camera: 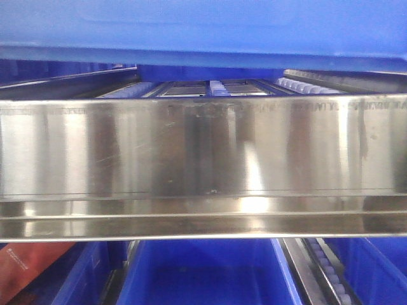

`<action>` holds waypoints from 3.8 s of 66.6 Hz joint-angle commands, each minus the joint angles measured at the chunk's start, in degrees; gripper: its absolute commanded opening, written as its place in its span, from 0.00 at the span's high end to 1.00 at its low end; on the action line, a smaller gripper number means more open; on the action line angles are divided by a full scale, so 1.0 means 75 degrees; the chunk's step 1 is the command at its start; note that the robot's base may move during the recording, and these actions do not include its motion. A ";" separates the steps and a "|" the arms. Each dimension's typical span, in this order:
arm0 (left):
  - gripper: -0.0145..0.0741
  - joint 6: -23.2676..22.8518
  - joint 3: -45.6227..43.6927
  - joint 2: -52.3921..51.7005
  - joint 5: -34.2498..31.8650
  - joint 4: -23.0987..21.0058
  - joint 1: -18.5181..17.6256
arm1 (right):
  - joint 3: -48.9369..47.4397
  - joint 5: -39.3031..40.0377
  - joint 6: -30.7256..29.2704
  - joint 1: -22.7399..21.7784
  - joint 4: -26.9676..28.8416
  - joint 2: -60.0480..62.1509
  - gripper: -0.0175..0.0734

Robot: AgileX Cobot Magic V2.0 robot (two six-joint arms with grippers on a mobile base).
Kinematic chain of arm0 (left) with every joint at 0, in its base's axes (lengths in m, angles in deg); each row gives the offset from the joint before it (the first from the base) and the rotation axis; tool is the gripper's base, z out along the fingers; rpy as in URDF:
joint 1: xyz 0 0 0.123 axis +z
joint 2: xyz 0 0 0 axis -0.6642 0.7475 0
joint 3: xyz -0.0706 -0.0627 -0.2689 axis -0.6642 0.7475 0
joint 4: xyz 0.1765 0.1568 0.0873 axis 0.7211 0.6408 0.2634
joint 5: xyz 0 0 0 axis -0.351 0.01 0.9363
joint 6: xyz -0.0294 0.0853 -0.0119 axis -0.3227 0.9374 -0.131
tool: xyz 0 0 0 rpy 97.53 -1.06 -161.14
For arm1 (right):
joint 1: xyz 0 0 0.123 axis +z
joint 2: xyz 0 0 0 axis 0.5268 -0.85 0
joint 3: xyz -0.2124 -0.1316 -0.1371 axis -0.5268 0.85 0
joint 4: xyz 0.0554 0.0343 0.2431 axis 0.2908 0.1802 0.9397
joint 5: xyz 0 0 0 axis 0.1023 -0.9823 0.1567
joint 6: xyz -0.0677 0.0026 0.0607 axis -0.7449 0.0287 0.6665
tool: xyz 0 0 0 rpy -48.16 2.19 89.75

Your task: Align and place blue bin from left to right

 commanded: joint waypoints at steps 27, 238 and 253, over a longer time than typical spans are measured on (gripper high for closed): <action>0.96 0.1027 -0.0276 0.0094 -0.2410 -0.3287 0.1739 | -0.1238 0.2325 0.0045 -0.0671 0.0482 -0.0991 0.88; 0.96 0.1376 -0.0655 0.0766 -0.3245 -0.2212 0.2250 | -0.3363 0.0954 -0.2354 -0.1828 0.1833 -0.2573 0.89; 0.96 0.1393 -0.0205 0.0117 -0.2927 -0.3057 0.2250 | -0.3110 0.0914 -0.2478 -0.1776 0.1833 -0.1941 0.89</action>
